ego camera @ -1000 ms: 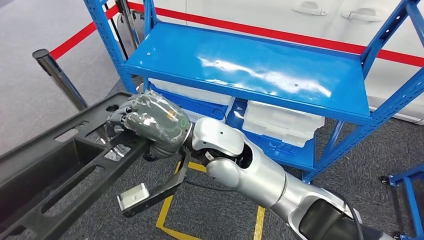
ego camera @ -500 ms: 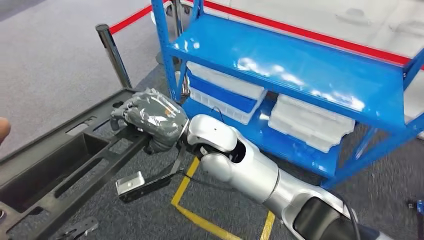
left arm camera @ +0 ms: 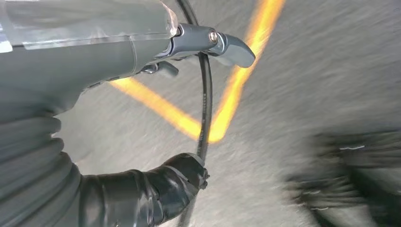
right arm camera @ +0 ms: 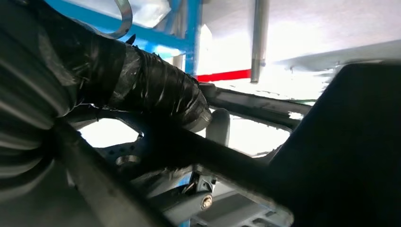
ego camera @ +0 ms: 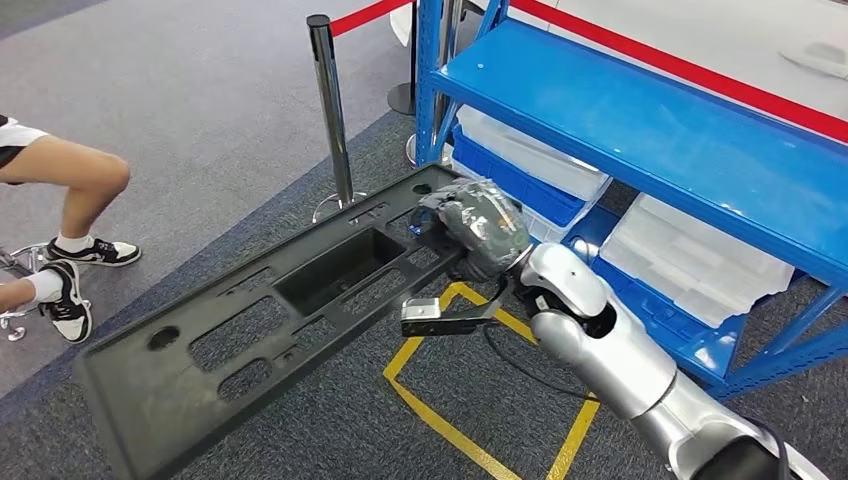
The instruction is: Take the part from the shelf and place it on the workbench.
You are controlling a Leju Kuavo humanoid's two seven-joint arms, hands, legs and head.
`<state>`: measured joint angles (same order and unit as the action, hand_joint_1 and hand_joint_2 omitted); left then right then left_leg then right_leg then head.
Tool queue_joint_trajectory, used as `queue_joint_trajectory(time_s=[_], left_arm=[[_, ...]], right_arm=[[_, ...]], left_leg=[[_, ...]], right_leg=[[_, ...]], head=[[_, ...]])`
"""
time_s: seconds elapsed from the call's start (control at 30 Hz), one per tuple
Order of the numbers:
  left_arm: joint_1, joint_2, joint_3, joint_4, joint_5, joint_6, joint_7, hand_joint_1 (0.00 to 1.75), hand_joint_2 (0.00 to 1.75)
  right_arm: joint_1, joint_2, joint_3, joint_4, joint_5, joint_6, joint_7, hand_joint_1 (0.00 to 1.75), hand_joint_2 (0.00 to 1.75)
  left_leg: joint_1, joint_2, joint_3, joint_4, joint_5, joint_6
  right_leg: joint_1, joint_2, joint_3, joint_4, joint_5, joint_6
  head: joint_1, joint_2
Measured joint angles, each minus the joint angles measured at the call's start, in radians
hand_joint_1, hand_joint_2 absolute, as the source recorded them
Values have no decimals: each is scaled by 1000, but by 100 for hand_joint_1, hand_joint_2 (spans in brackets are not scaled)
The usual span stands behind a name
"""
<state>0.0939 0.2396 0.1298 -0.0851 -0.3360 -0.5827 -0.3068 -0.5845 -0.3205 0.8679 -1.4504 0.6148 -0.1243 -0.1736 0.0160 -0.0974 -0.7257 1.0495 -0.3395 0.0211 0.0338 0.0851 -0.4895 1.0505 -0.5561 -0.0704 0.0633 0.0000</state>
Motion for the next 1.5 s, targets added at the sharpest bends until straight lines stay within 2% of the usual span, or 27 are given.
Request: queue_joint_trajectory(time_s=[0.07, 0.13, 0.17, 0.23, 0.27, 0.3, 0.37, 0.4, 0.43, 0.5, 0.53, 0.6, 0.67, 0.73, 0.77, 0.83, 0.87, 0.93, 1.0, 1.03, 1.1, 1.13, 1.23, 1.3, 1.33, 1.4, 1.5], left_arm=[[13, -9, 20, 23, -1, -6, 0, 0, 175], [20, -13, 33, 42, -3, -10, -3, 0, 175], [22, -13, 39, 47, -3, -10, -3, 0, 175], [22, -13, 52, 53, -6, -5, 2, 0, 175], [21, -13, 59, 55, -10, -3, 4, 0, 175], [20, -14, 66, 57, -15, -2, 6, 0, 175], [17, -15, 77, 60, -28, -3, 8, 0, 175], [14, -15, 82, 60, -35, -3, 10, 0, 175], [9, -15, 88, 61, -43, -2, 12, 0, 175], [-1, -16, 100, 61, -56, 3, 18, 0, 175], [-3, -15, 107, 62, -61, 8, 22, 0, 175], [-14, -21, 121, 66, -53, 49, 45, 0, 175], [-61, -53, 151, 70, -26, 148, 119, 0, 175], [-133, -102, 188, 71, -9, 234, 198, 0, 175], [-165, -123, 205, 70, -7, 253, 219, 0, 175], [-203, -162, 228, 69, -10, 259, 234, 0, 175], [-213, -176, 237, 67, -15, 258, 237, 0, 175], [-215, -195, 255, 62, -29, 253, 241, 0, 175], [-211, -202, 276, 44, -38, 247, 249, 0, 175], [-205, -205, 284, 28, -37, 240, 259, 0, 175], [-180, -213, 293, -40, -8, 220, 308, 0, 175], [-162, -218, 295, -85, 21, 207, 347, 0, 175], [-106, -229, 283, -227, 134, 185, 457, 0, 175], [-74, -230, 260, -304, 199, 188, 488, 0, 175], [-61, -229, 247, -337, 225, 192, 496, 0, 175], [-37, -227, 220, -392, 266, 206, 508, 0, 175], [-14, -220, 182, -459, 299, 223, 519, 0, 175]], right_arm=[[13, -12, -15, -10, 3, 0, -2, 175, 175], [24, -16, -20, -19, 3, 0, -5, 175, 175], [28, -16, -22, -21, 3, 1, -6, 175, 175], [34, -18, -27, -24, 4, 2, -7, 175, 175], [37, -18, -30, -24, 5, 4, -7, 175, 175], [39, -19, -33, -23, 7, 6, -6, 175, 175], [43, -19, -35, -23, 10, 10, -5, 175, 175], [43, -19, -35, -23, 11, 10, -3, 175, 175], [43, -19, -36, -23, 11, 10, 0, 175, 175], [40, -19, -39, -22, 13, 10, 5, 175, 175], [39, -19, -41, -20, 14, 11, 6, 175, 175], [38, -15, -43, -15, 18, 23, 6, 175, 175], [41, -1, -39, -13, 29, 44, 15, 175, 175], [41, 12, -34, -13, 40, 57, 34, 175, 175], [40, 16, -31, -13, 42, 59, 41, 175, 175], [38, 24, -25, -13, 43, 61, 46, 175, 175], [37, 27, -23, -13, 43, 61, 46, 175, 175], [29, 31, -19, -13, 43, 60, 45, 175, 175], [21, 34, -17, -11, 44, 57, 44, 175, 175], [19, 35, -17, -10, 44, 55, 44, 175, 175], [17, 36, -16, -7, 43, 53, 44, 175, 175], [16, 37, -16, -5, 43, 53, 43, 175, 175], [14, 37, -15, -4, 43, 53, 42, 175, 175], [14, 37, -15, -1, 43, 53, 42, 175, 175], [14, 37, -15, 0, 43, 53, 41, 175, 175], [14, 37, -14, 2, 43, 53, 39, 175, 175], [13, 37, -13, 1, 43, 53, 39, 175, 175]], left_leg=[[3, -25, -3, -25, 32, -13], [0, -18, -7, -34, 26, -20], [-2, 5, -16, -13, -9, -23], [2, 65, -42, 97, -121, -33], [8, 81, -52, 163, -156, -42], [14, 89, -54, 218, -162, -51], [27, 98, -20, 246, -112, -69], [32, 111, 24, 211, -94, -78], [32, 131, 83, 147, -102, -87], [23, 159, 172, 25, -152, -75], [15, 157, 188, -7, -169, -62], [8, 138, 174, -16, -160, -32], [5, 120, 153, -19, -137, -8], [2, 93, 125, -19, -110, 8], [0, 77, 109, -18, -97, 12], [-3, 48, 80, -16, -75, 12], [-3, 37, 68, -15, -66, 10], [-3, 21, 48, -13, -51, 2], [-3, 8, 32, -11, -34, -8], [-4, 0, 26, -14, -25, -13], [-2, -16, 19, -20, -9, -24], [-3, -8, 13, -14, -15, -29], [-6, 65, -33, 111, -111, -37], [-5, 89, -69, 237, -169, -38], [-7, 91, -69, 267, -172, -36], [-15, 97, -8, 211, -136, -19], [-48, 156, 125, 11, -120, 28]], right_leg=[[1, -15, 2, -31, 14, -2], [-8, -47, -1, -63, 49, 2], [-13, -64, -5, -78, 67, 6], [-18, -94, -25, -87, 93, 15], [-19, -111, -40, -84, 103, 19], [-21, -128, -58, -80, 112, 24], [-26, -159, -97, -64, 128, 35], [-27, -173, -117, -51, 133, 41], [-29, -187, -136, -36, 137, 48], [-30, -214, -160, -11, 142, 60], [-33, -227, -165, -4, 145, 66], [-42, -235, -170, 3, 149, 78], [-52, -178, -188, 43, 97, 87], [-53, -108, -218, 146, -1, 88], [-51, -93, -231, 207, -39, 85], [-47, -84, -225, 271, -51, 79], [-45, -81, -198, 256, -31, 75], [-48, -57, -107, 139, 13, 70], [-51, -19, -35, 20, 16, 70], [-49, -11, -23, -7, 9, 71], [-48, -28, -24, -18, 15, 67], [-48, -41, -26, -20, 20, 61], [-42, -79, -39, -23, 36, 40], [-30, -108, -50, -21, 42, 32], [-25, -123, -55, -19, 44, 30], [-15, -152, -62, -18, 46, 28], [-11, -193, -64, -19, 49, 30]], head=[[2, 0], [3, 0], [3, 0], [2, 0], [2, 0], [2, 0], [2, 0], [2, 0], [2, 0], [3, 0], [3, 0], [5, 0], [4, 0], [4, 0], [4, 0], [5, 0], [5, 0], [5, 0], [4, 0], [4, 0], [5, 0], [4, 0], [0, 0], [-1, 0], [-1, 0], [-1, 0], [-1, 0]])
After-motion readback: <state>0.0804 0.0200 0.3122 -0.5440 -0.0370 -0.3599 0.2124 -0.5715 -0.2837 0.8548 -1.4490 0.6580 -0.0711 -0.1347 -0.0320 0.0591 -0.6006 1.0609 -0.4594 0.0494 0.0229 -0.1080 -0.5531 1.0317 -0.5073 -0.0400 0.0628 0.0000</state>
